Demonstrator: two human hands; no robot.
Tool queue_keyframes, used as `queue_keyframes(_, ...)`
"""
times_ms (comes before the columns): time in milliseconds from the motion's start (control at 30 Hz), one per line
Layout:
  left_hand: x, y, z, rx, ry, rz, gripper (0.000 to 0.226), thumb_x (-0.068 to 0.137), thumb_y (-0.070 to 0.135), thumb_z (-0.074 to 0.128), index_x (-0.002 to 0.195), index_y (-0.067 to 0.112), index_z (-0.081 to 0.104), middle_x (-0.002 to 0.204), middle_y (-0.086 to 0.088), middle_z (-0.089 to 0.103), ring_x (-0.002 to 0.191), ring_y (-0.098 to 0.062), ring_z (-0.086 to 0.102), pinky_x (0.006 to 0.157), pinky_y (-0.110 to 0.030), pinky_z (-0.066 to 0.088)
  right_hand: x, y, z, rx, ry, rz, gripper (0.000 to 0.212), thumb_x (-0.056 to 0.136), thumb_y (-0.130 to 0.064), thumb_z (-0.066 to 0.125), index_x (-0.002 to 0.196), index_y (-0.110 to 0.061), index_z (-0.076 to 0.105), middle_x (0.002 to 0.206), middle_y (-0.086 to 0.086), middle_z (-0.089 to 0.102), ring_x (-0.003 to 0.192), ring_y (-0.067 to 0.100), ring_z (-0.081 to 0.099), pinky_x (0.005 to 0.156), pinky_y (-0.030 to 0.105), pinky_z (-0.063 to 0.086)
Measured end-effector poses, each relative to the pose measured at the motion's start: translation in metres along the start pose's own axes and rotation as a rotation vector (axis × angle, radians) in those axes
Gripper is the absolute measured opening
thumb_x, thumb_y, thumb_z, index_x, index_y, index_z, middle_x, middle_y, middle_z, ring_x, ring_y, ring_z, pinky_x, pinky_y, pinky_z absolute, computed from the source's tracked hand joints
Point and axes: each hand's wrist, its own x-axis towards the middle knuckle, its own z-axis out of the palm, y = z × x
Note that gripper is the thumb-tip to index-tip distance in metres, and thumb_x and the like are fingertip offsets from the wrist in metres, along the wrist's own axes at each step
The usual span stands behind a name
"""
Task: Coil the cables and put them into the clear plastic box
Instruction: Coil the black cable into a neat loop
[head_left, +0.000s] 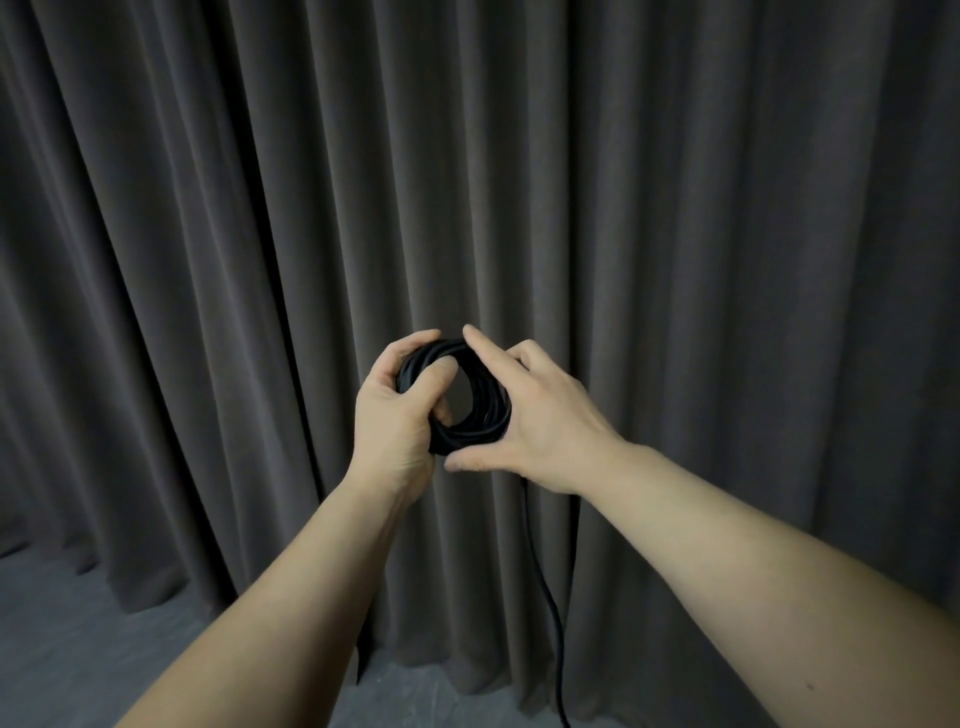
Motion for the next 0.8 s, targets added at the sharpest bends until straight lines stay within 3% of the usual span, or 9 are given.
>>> queue_keyframes(167, -0.0009, 0.0038, 0.0034, 0.068, -0.004, 0.051, 0.029, 0.078, 0.01, 0.069, 0.104, 0.021, 0.066, 0.085, 0.005, 0.067, 0.065, -0.004, 0.059, 0.061, -0.018, 0.049, 0.0055, -0.0065, -0.0007, 0.045, 0.053, 0.045, 0.118, 0.053, -0.07, 0.074, 0.149, -0.044, 0.011, 0.127, -0.007, 0.046, 0.122, 0.019, 0.047, 0.096, 0.034, 0.045)
queue_keyframes(300, -0.0023, 0.008, 0.007, 0.051, -0.045, 0.027, 0.03, 0.079, 0.01, 0.067, 0.107, 0.02, 0.064, 0.076, 0.005, 0.063, 0.058, -0.005, 0.054, 0.057, -0.02, 0.049, 0.0064, -0.0085, 0.0022, -0.049, 0.08, 0.04, 0.113, 0.056, -0.073, 0.069, 0.148, -0.042, 0.01, 0.135, -0.004, 0.049, 0.121, 0.025, 0.052, 0.093, 0.039, 0.047)
queue_keyframes(433, -0.0043, 0.009, 0.0067, 0.075, -0.013, 0.003, 0.023, 0.093, 0.004, 0.057, 0.106, 0.022, 0.065, 0.081, 0.005, 0.064, 0.048, -0.009, 0.043, 0.05, -0.024, 0.045, 0.0033, -0.0075, 0.0031, -0.026, 0.077, 0.04, 0.114, 0.056, -0.071, 0.071, 0.147, -0.041, 0.011, 0.135, -0.005, 0.048, 0.121, 0.024, 0.052, 0.094, 0.038, 0.047)
queue_keyframes(567, -0.0032, 0.0092, 0.0037, 0.062, 0.02, 0.001, 0.022, 0.093, 0.005, 0.058, 0.107, 0.02, 0.066, 0.058, 0.007, 0.054, 0.044, -0.008, 0.038, 0.047, -0.022, 0.039, 0.0, -0.0047, 0.0012, 0.0, -0.033, 0.017, 0.118, 0.06, -0.066, 0.075, 0.147, -0.045, -0.001, 0.142, -0.006, 0.04, 0.125, 0.022, 0.048, 0.096, 0.038, 0.046)
queue_keyframes(667, -0.0038, 0.0081, 0.0019, 0.05, 0.001, -0.004, 0.021, 0.091, 0.007, 0.063, 0.107, 0.02, 0.067, 0.056, 0.005, 0.05, 0.045, -0.008, 0.038, 0.047, -0.022, 0.038, 0.0004, -0.0055, 0.0024, 0.02, 0.021, 0.048, 0.113, 0.059, -0.065, 0.076, 0.148, -0.043, 0.01, 0.141, -0.005, 0.046, 0.126, 0.021, 0.048, 0.098, 0.038, 0.046)
queue_keyframes(800, -0.0051, 0.0053, -0.0016, 0.079, -0.056, 0.011, 0.029, 0.076, 0.015, 0.069, 0.104, 0.025, 0.068, 0.074, 0.007, 0.06, 0.053, -0.005, 0.05, 0.054, -0.02, 0.045, -0.0002, -0.0075, 0.0032, 0.026, 0.042, 0.063, 0.11, 0.057, -0.062, 0.079, 0.147, -0.035, 0.023, 0.137, -0.006, 0.053, 0.123, 0.019, 0.051, 0.098, 0.036, 0.047)
